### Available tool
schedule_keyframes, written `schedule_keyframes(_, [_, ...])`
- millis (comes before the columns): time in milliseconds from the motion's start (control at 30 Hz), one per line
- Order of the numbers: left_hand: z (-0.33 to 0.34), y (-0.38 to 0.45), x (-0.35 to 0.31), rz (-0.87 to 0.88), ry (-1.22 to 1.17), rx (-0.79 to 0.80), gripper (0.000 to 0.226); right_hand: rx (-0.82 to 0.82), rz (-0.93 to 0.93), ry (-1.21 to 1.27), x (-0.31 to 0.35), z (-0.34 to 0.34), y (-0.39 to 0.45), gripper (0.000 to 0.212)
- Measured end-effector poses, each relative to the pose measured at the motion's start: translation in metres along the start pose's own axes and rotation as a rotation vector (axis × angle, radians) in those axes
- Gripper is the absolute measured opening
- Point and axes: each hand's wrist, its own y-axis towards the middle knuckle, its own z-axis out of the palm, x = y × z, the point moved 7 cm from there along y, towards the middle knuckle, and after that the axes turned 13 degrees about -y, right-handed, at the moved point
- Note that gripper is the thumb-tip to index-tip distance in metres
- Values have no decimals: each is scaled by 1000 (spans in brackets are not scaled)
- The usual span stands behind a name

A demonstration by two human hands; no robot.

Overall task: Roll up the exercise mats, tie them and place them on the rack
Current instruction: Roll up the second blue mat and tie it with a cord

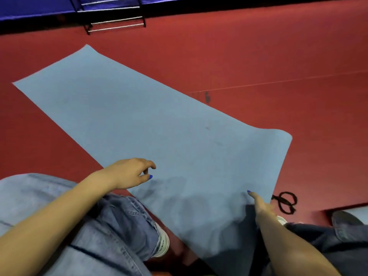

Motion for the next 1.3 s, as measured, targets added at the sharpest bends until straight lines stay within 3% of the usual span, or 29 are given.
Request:
schedule_keyframes(33, [1, 0, 1, -7, 19, 3, 39, 67, 18, 142, 0, 7, 2, 107])
schedule_keyframes(100, [0, -1, 1, 8, -1, -5, 39, 132, -18, 281, 3, 14, 10, 92])
schedule_keyframes(267, [3, -10, 5, 48, -10, -27, 41, 302, -130, 396, 30, 24, -17, 63])
schedule_keyframes(367, [3, -13, 9, 59, -12, -59, 43, 471, -406, 412, 97, 32, -87, 41])
schedule_keyframes(467, [2, -20, 14, 98, -105, -158, 61, 477, -740, 362, 168, 42, -173, 66])
schedule_keyframes(533, [-4, -28, 15, 145, -269, -297, 70, 475, -911, 258, 193, 61, -226, 72])
schedule_keyframes(600, [-13, -36, 20, 164, -324, -440, 78, 543, -1072, -9, 193, 91, -279, 75])
schedule_keyframes(700, [-30, -56, 23, 260, 95, -670, 122, 502, -1370, -668, 152, 142, -335, 71])
schedule_keyframes(733, [-28, -62, 21, 288, 273, -642, 122, 505, -1437, -806, 133, 157, -346, 74])
schedule_keyframes(800, [-1, -61, 32, 256, 576, -356, 100, 544, -1531, -935, 96, 181, -360, 82])
schedule_keyframes(867, [29, -63, 63, -106, 577, 148, 78, 564, -1590, -919, 73, 197, -364, 84])
schedule_keyframes(900, [35, -67, 74, -266, 520, 314, 72, 584, -1585, -877, 67, 200, -363, 85])
schedule_keyframes(933, [34, -69, 79, -344, 456, 377, 70, 607, -1569, -831, 64, 199, -362, 87])
schedule_keyframes(1033, [21, -64, 79, -380, 409, 349, 68, 820, -1417, -751, 57, 196, -343, 96])
schedule_keyframes(1067, [17, -62, 79, -388, 437, 320, 65, 926, -1309, -712, 56, 194, -335, 90])
schedule_keyframes(1133, [9, -60, 79, -408, 481, 254, 57, 1034, -1038, -633, 59, 193, -310, 49])
schedule_keyframes(1167, [7, -58, 78, -415, 488, 235, 54, 1015, -878, -573, 63, 194, -293, 30])
schedule_keyframes(1233, [4, -57, 77, -429, 476, 241, 53, 903, -654, -453, 69, 189, -251, 28])
schedule_keyframes(1300, [3, -57, 79, -446, 442, 281, 53, 739, -639, -391, 67, 182, -211, 30])
